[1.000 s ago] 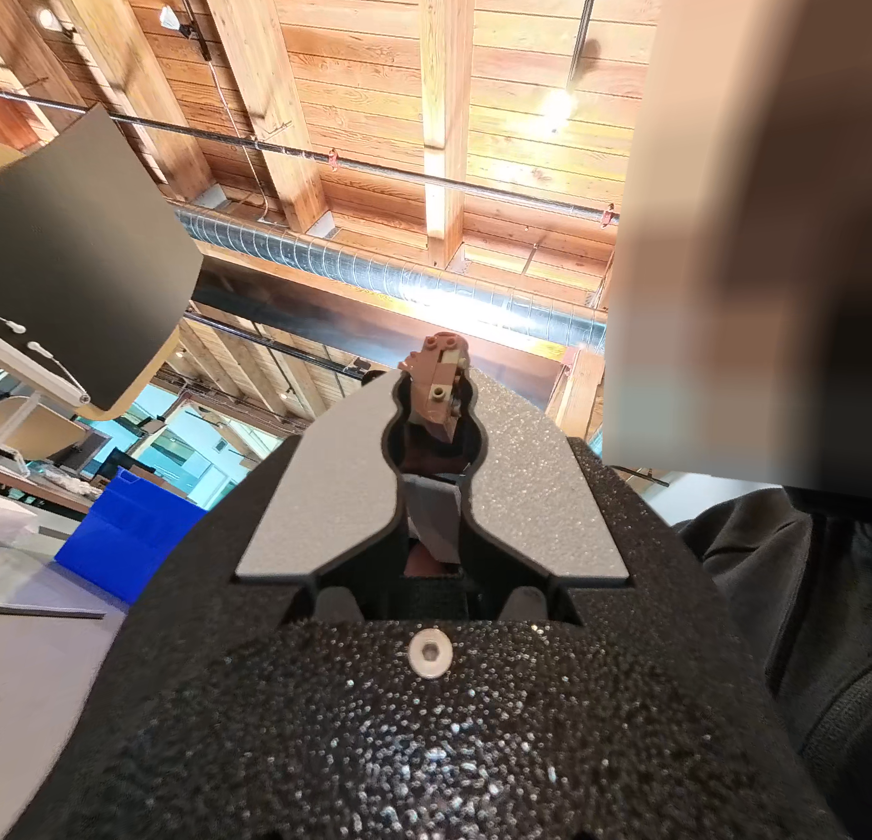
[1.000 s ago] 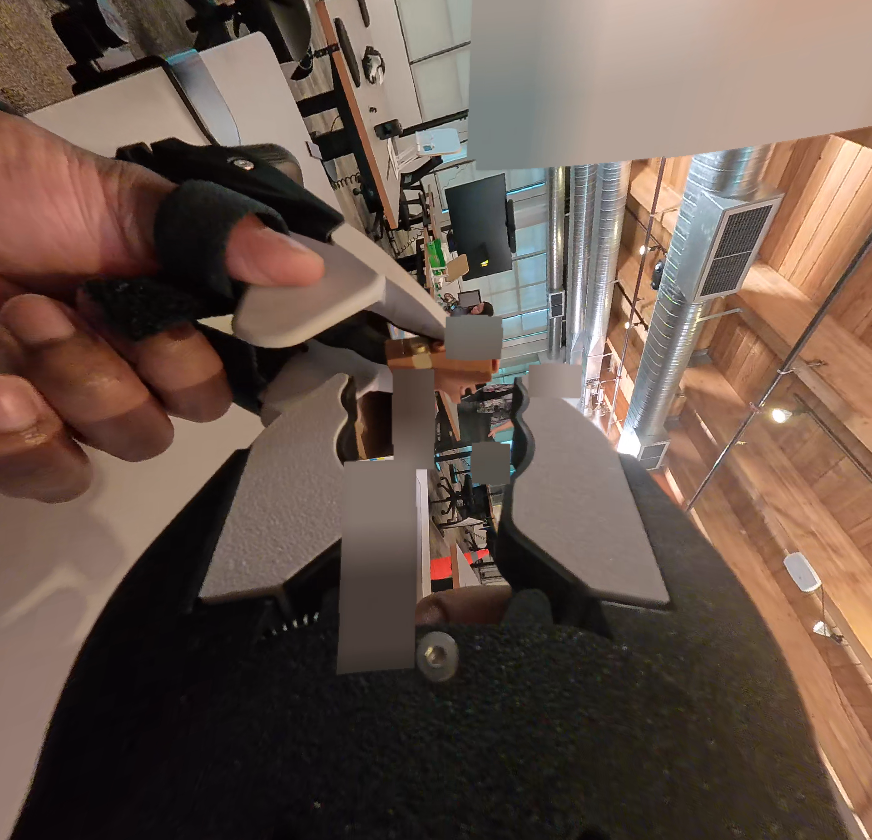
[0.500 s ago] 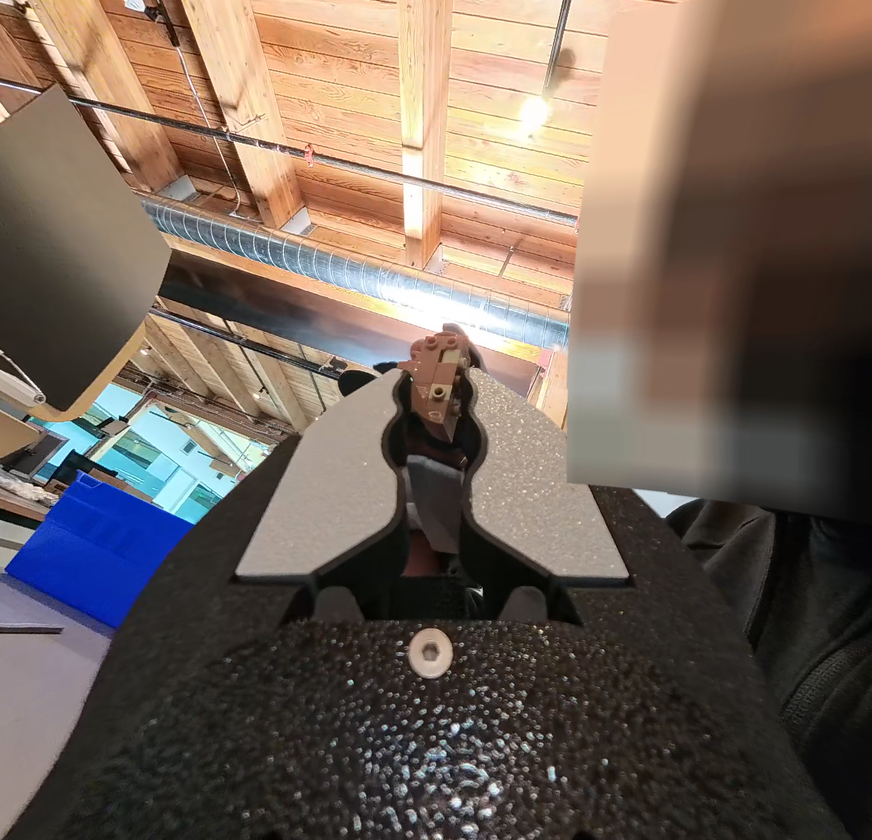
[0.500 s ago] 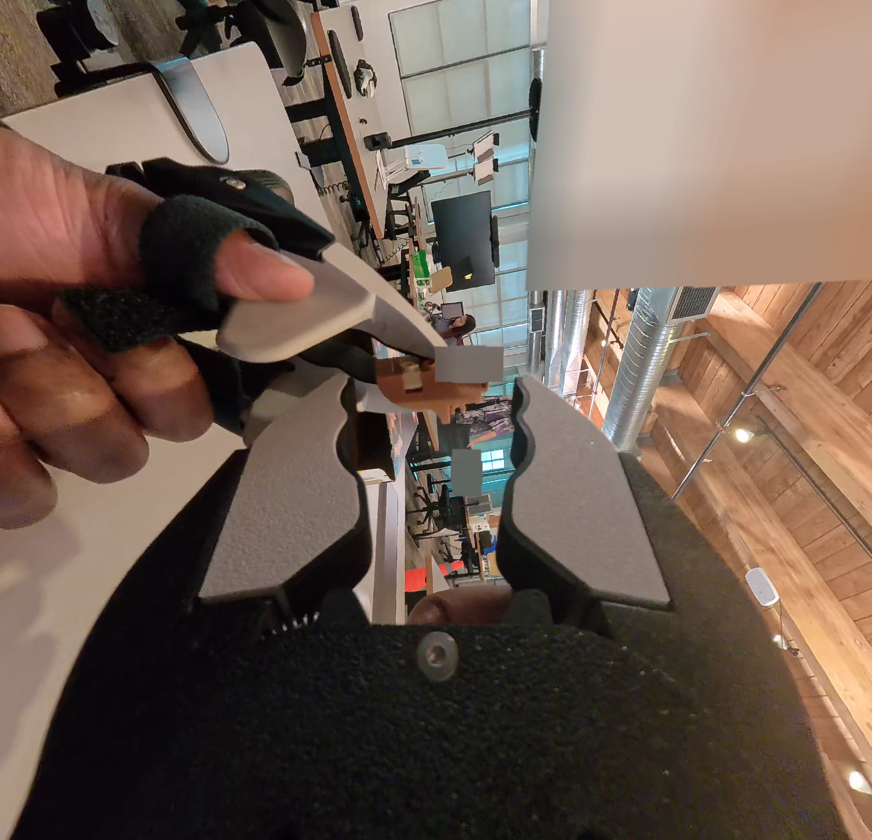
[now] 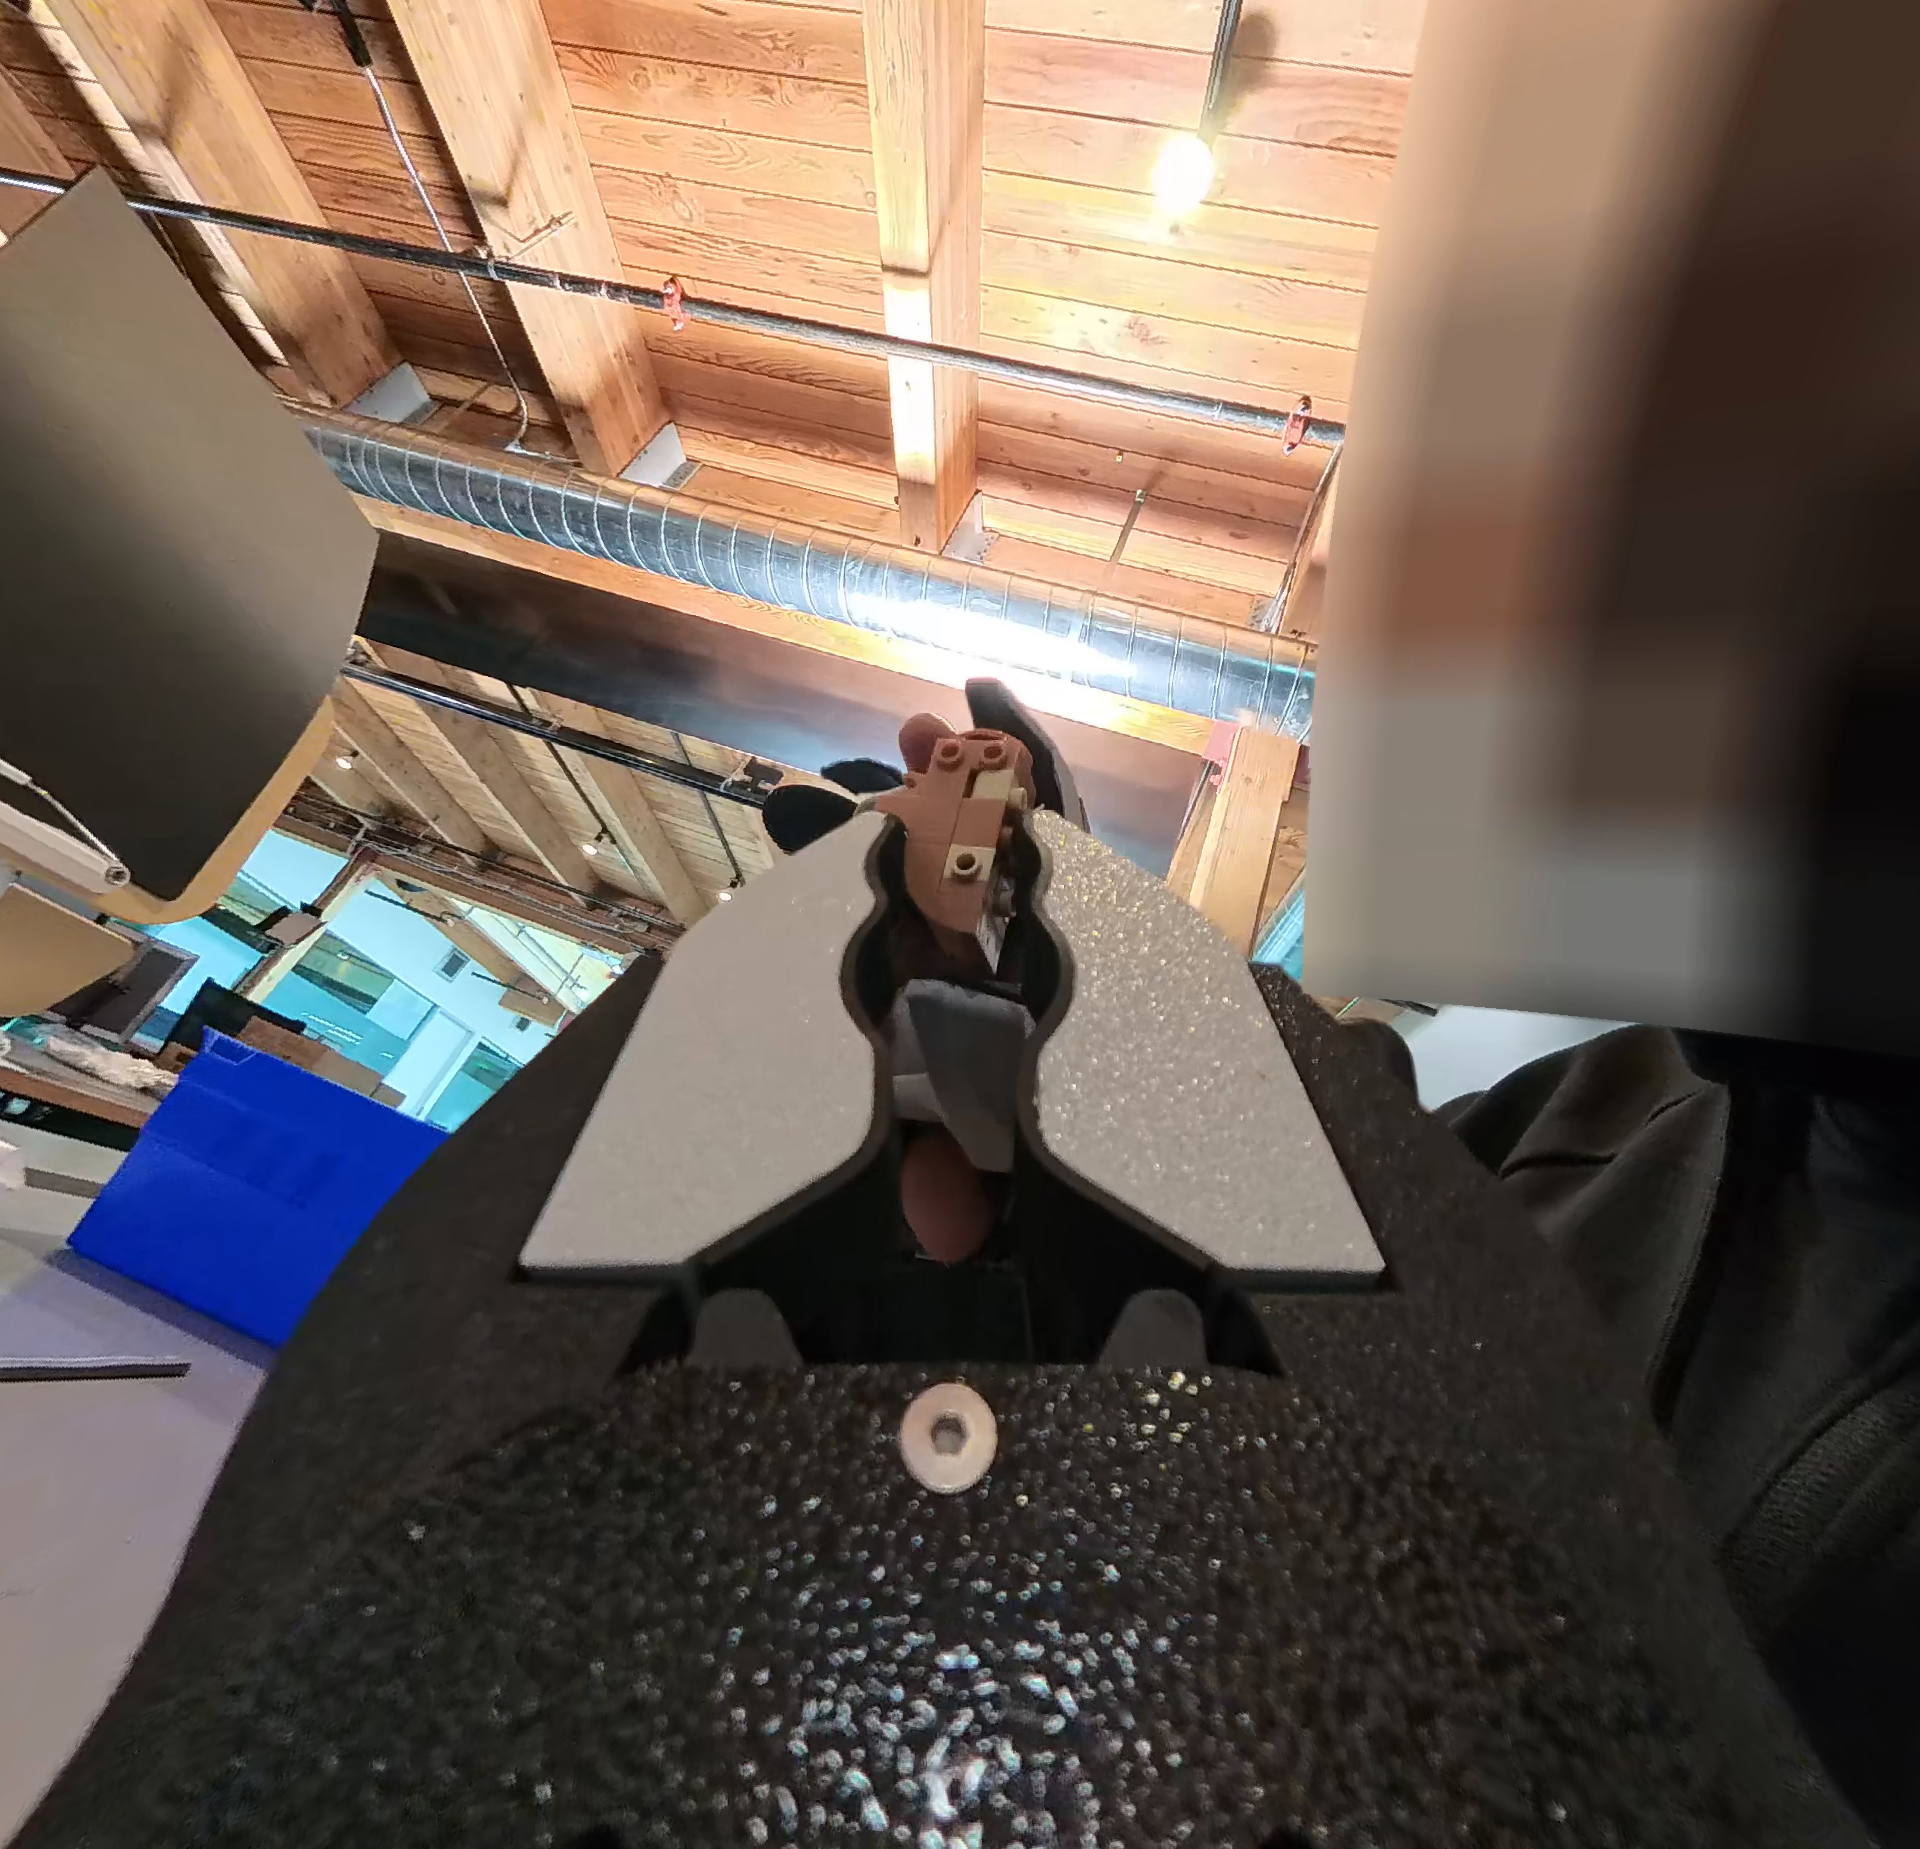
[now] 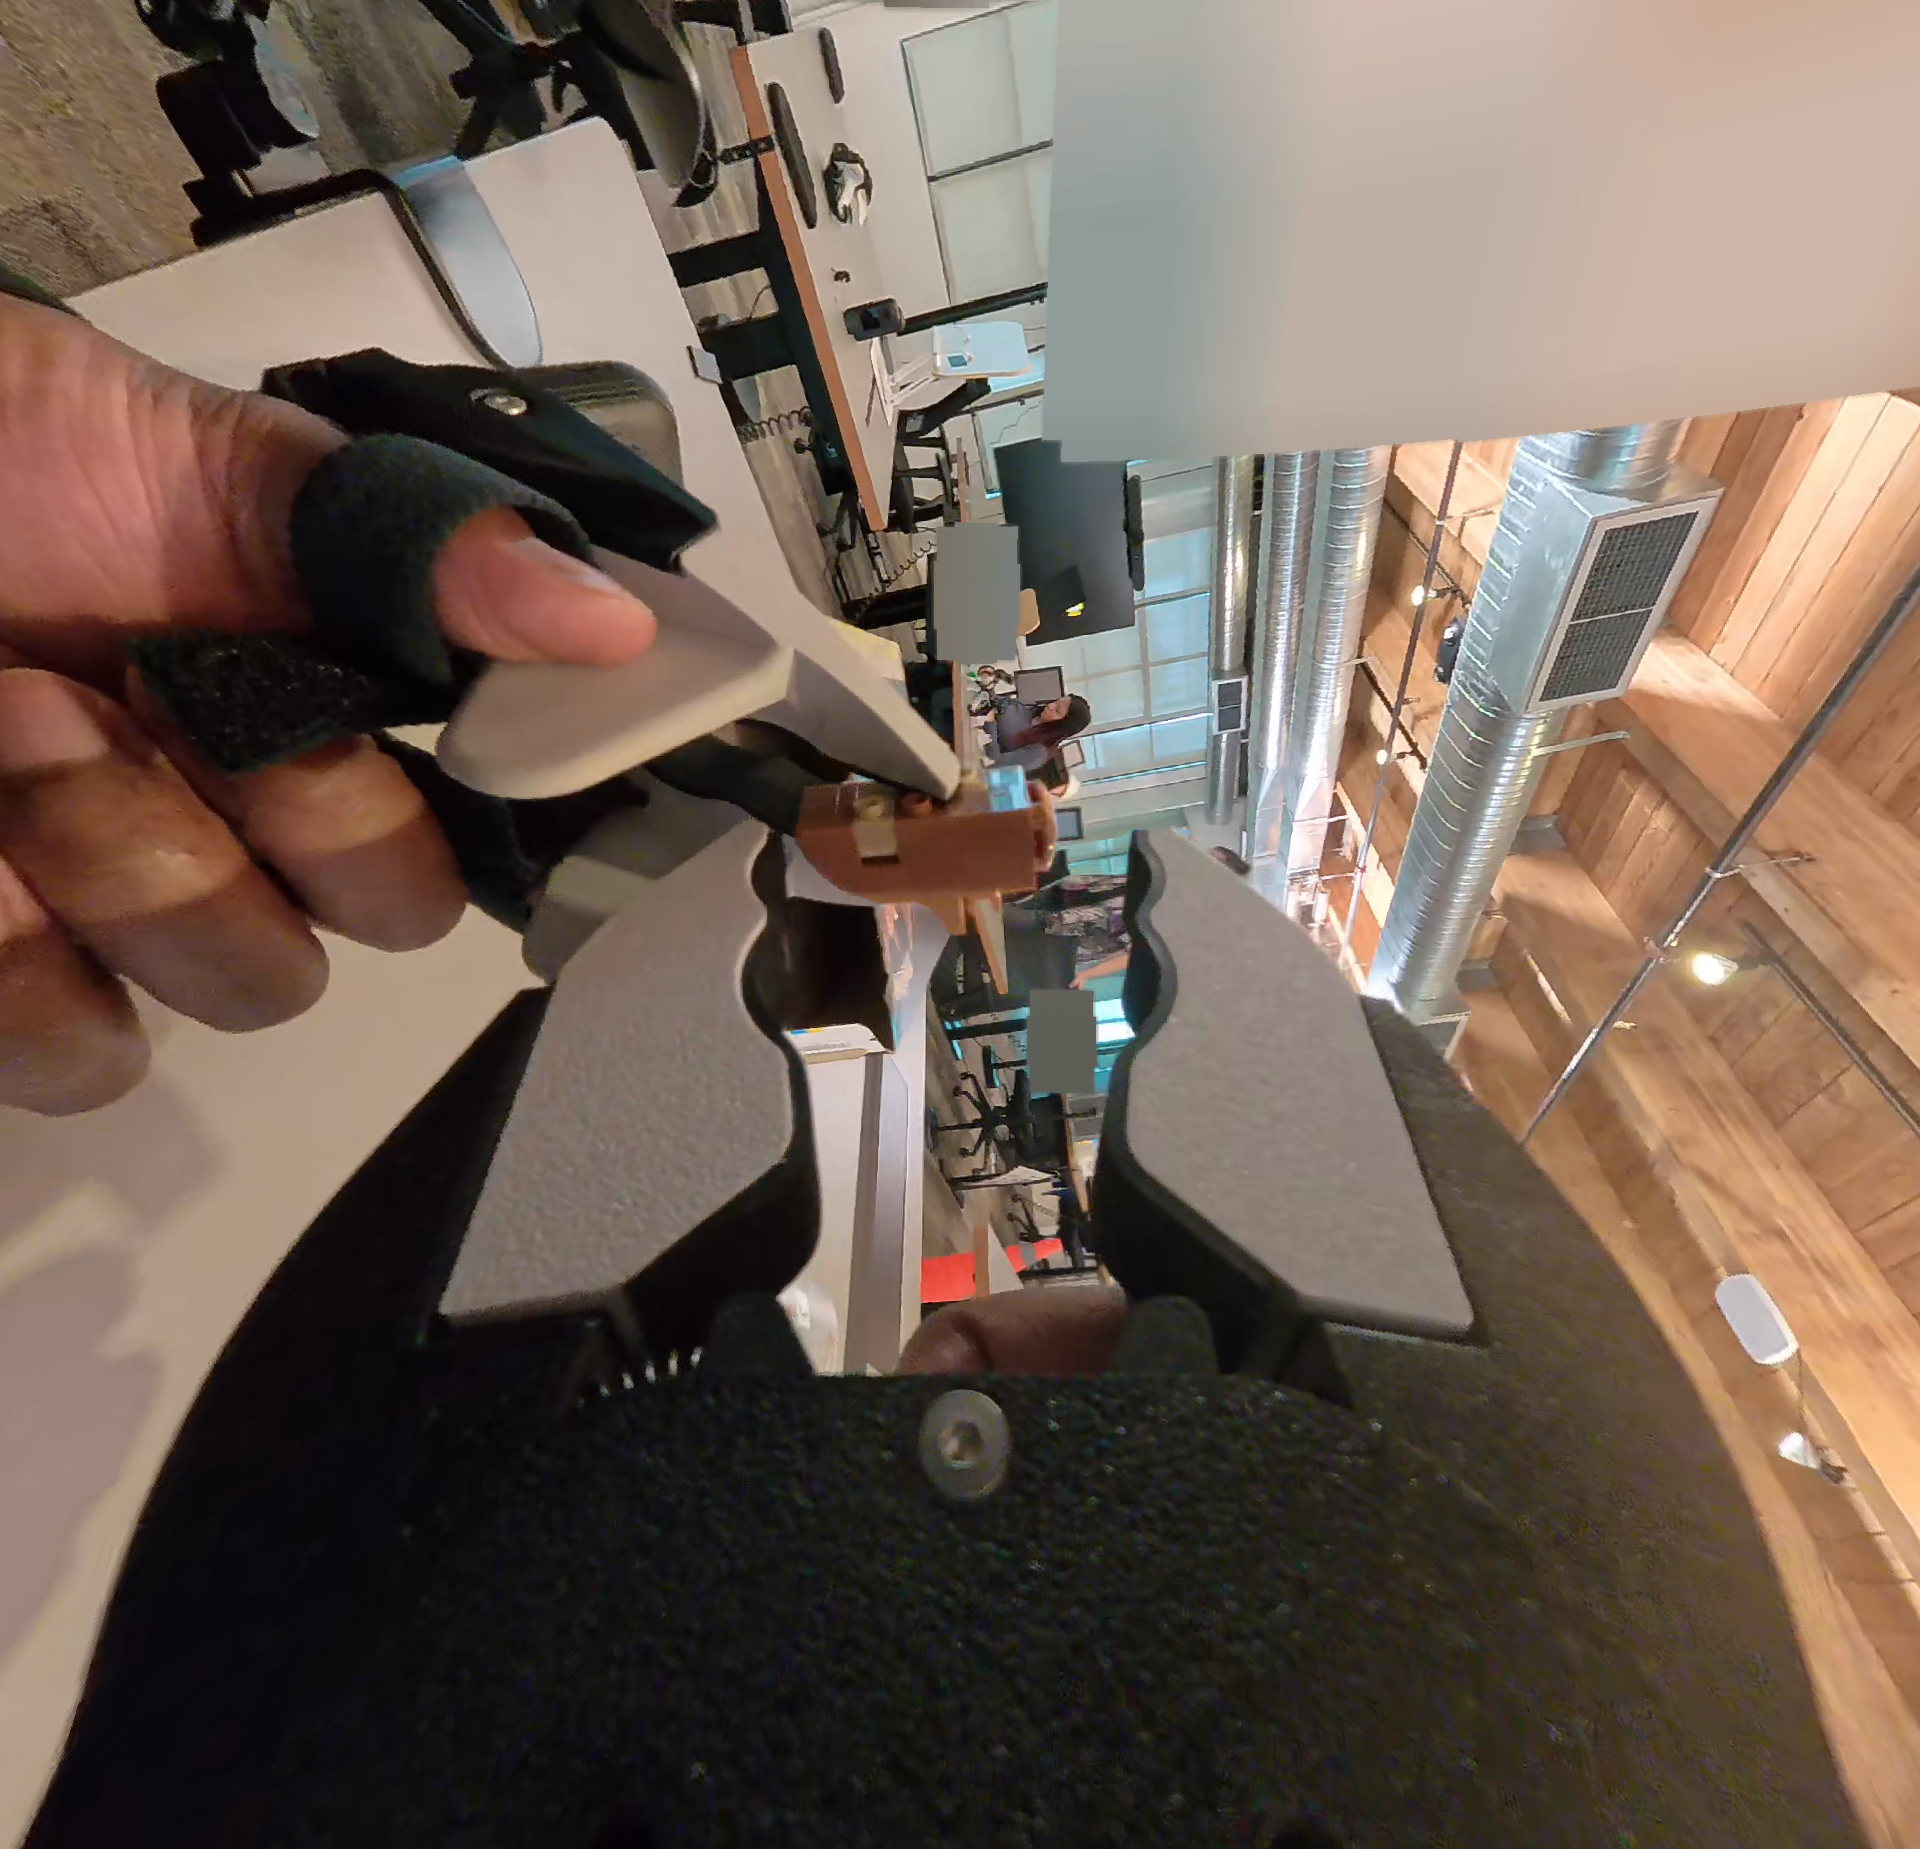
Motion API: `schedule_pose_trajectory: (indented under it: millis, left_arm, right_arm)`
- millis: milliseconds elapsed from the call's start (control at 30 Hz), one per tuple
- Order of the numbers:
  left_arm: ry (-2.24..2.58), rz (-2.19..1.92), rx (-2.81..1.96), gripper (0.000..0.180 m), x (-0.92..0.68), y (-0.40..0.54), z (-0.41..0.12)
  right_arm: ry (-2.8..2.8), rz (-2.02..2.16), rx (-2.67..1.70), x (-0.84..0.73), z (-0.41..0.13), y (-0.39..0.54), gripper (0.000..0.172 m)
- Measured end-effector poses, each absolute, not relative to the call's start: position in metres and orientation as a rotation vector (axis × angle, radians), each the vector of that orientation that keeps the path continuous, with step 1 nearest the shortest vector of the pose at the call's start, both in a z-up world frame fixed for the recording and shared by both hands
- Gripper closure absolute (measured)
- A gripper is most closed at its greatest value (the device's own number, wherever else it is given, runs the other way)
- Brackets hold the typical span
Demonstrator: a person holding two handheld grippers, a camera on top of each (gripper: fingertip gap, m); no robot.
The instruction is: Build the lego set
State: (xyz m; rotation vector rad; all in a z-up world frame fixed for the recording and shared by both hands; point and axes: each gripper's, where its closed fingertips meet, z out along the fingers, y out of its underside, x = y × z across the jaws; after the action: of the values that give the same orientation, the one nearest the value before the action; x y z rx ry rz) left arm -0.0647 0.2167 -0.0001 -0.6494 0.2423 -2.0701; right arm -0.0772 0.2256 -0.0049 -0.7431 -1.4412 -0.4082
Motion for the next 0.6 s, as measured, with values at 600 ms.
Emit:
schedule_pose_trajectory:
  millis: [600]
  left_arm:
    - [0.290,-2.029,-0.675,0.161,-0.0598,0.2124,-0.0007]
  right_arm:
    - [-1.523,-0.471,-0.728,-0.0766,-0.0076,0.2223,0.113]
